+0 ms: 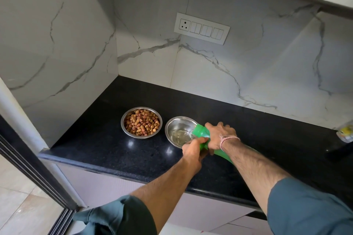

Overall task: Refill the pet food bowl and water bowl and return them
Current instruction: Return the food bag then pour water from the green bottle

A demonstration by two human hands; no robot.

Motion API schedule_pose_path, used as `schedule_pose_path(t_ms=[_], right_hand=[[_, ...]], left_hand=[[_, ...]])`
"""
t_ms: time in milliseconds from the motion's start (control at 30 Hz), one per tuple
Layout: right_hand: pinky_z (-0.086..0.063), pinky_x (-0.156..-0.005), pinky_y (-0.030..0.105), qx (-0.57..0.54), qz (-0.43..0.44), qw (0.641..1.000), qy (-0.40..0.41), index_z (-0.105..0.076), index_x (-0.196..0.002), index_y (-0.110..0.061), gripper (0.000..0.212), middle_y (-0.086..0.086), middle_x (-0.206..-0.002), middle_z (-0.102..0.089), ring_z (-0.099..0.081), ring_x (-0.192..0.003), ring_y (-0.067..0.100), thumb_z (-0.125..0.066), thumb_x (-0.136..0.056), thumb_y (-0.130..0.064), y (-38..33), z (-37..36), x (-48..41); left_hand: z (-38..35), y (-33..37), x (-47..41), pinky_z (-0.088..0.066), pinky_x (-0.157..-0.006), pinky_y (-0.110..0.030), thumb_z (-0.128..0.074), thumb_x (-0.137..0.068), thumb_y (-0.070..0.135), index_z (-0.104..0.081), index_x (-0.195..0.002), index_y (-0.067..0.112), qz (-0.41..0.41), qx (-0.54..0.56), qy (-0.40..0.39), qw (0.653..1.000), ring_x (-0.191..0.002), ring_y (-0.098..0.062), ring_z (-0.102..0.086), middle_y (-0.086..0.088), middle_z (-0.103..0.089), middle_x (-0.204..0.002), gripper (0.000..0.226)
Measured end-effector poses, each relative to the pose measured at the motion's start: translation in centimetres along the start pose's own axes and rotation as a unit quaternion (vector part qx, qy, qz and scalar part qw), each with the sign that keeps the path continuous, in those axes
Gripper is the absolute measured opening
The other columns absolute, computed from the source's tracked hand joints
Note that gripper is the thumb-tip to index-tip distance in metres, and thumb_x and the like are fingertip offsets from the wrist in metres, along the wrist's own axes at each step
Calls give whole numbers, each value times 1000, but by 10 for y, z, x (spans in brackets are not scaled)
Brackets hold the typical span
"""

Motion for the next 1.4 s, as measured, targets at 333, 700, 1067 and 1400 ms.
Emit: schedule_pose_path(t_ms=[333, 700, 1067, 1400], right_hand=[[-55, -92, 53, 13, -4, 1000, -2, -39, -137, -34, 93, 11, -120, -49, -54, -116, 38, -91, -59, -35, 5, 4, 4], [-54, -95, 54, 26, -3, 1000, -7, -38, -141, -33, 94, 12, -126, -50, -53, -120, 38, -91, -63, -33, 9, 8, 6], [-54, -95, 56, 36, -2, 999, -14, -38, -140, -34, 95, 12, -125, -49, -53, -121, 39, -91, -61, -33, 11, 13, 6], [-54, -96, 56, 43, -2, 999, -17, -37, -143, -34, 96, 12, -127, -49, -52, -122, 39, -90, -62, -30, 14, 16, 8]], left_hand=[[-7, -4, 1, -63, -85, -43, -77, -84, 4, -58, -122, 4, 4, 1, -11, 1000, -101, -33, -73, -17, -71, -115, 42], [-11, -7, -1, -63, -86, -44, -79, -82, 5, -56, -130, 1, -2, 1, -12, 1000, -99, -33, -75, -18, -72, -115, 54], [-15, -7, -4, -63, -86, -44, -80, -81, 4, -56, -126, 5, 4, 1, -13, 1000, -102, -33, -73, -18, -70, -117, 52], [-18, -9, -6, -63, -85, -44, -79, -81, 3, -54, -125, 6, 2, 5, -13, 1000, -103, -34, -72, -18, -68, -118, 51]])
Point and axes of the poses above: each hand's wrist, its own x-axis away from the middle knuckle, its own z-axis out of the back of the hand, y = z × x, the point moved 3 cm from there along -x, towards the middle knuckle
